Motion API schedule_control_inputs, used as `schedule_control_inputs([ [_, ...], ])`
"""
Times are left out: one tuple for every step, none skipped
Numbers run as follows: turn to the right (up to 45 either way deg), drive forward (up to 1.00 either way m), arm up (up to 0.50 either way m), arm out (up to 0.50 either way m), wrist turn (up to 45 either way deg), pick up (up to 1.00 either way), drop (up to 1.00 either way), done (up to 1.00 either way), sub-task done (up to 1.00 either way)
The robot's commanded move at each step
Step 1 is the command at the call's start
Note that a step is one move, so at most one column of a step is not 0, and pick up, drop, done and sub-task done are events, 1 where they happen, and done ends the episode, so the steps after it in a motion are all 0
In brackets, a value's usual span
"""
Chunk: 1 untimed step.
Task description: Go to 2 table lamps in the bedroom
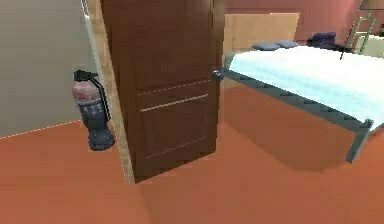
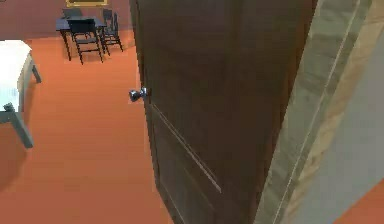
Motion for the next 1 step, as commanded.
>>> schedule_control_inputs([
  [33.0,0.0,0.0,0.0,0.0,0.0,0.0,0.0,0.0],
])
